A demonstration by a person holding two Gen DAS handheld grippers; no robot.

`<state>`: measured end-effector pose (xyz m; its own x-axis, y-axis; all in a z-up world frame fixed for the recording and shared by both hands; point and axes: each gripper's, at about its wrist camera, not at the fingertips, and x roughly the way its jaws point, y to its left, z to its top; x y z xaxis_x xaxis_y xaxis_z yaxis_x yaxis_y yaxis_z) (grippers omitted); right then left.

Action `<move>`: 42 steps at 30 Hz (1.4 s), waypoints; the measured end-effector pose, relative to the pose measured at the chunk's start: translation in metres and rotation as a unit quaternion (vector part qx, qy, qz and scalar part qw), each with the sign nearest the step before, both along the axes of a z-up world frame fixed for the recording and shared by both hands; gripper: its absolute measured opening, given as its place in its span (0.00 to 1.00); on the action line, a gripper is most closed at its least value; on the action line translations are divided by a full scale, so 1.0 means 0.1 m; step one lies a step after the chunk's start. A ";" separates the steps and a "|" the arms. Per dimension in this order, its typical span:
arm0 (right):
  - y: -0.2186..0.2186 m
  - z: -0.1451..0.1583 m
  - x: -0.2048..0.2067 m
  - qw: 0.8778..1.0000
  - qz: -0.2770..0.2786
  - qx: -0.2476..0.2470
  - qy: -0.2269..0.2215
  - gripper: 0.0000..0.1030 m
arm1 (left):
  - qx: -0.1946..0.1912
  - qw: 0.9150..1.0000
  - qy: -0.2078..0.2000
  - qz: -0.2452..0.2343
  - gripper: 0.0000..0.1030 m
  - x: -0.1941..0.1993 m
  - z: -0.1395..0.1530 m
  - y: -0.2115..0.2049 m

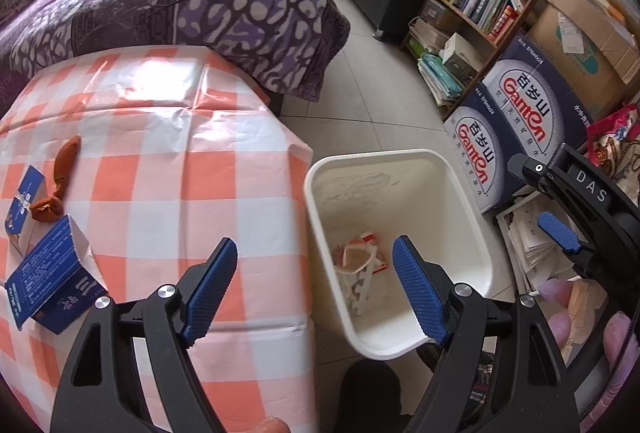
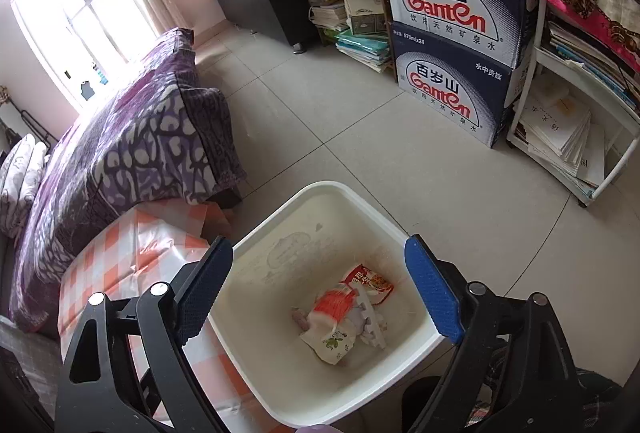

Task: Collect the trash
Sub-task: 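Carry both items to the white bin and open both tools to drop them, then grasp the long blue box with the left tool and lift it upright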

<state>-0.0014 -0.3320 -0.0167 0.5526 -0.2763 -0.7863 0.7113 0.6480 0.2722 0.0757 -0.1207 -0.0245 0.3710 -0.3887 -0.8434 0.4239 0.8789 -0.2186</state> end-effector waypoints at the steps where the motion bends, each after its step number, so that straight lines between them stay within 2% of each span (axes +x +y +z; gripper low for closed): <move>1: 0.05 -0.01 0.04 1.000 0.007 -0.001 0.003 0.83 | 0.011 1.000 -0.002 0.002 0.77 0.03 0.00 0.07; 5: 0.31 -0.07 0.22 0.999 0.049 -0.005 0.020 0.85 | 0.070 0.998 -0.005 0.000 0.81 0.17 -0.04 0.36; 9: 0.60 -0.12 0.38 0.995 0.094 -0.023 0.040 0.88 | 0.133 0.991 -0.005 0.008 0.81 0.33 -0.12 0.70; 14: 0.90 -0.20 0.55 0.988 0.135 -0.036 0.063 0.89 | 0.177 0.984 0.026 0.001 0.82 0.53 -0.26 1.10; 20: 1.19 -0.31 0.73 0.980 0.175 -0.036 0.087 0.89 | 0.258 0.962 0.050 -0.076 0.85 0.60 -0.53 1.32; 24: 1.34 -0.38 0.82 0.976 0.193 -0.033 0.099 0.89 | 0.280 0.954 0.062 -0.092 0.85 0.62 -0.72 1.44; 27: 1.45 -0.43 0.86 0.973 0.202 -0.030 0.104 0.89 | 0.301 0.948 0.055 -0.092 0.85 0.62 -0.83 1.54; 29: 1.52 -0.46 0.90 0.971 0.210 -0.028 0.108 0.89 | 0.294 0.950 0.056 -0.087 0.79 0.62 -0.85 1.62; 31: 1.58 -0.49 0.93 0.970 0.215 -0.029 0.111 0.89 | 0.273 0.956 0.069 -0.076 0.50 0.65 -0.85 1.73; 33: 1.65 -0.51 0.96 0.969 0.219 -0.030 0.112 0.89 | 0.263 0.961 0.062 -0.059 0.42 0.65 -0.81 1.84; 38: 1.84 -0.57 1.01 0.964 0.241 -0.032 0.107 0.89 | 0.195 0.979 0.057 -0.006 0.33 0.66 -0.59 2.20; 42: 2.06 -0.60 1.08 0.956 0.275 -0.031 0.097 0.89 | 0.140 0.988 0.036 0.047 0.31 0.68 -0.28 2.46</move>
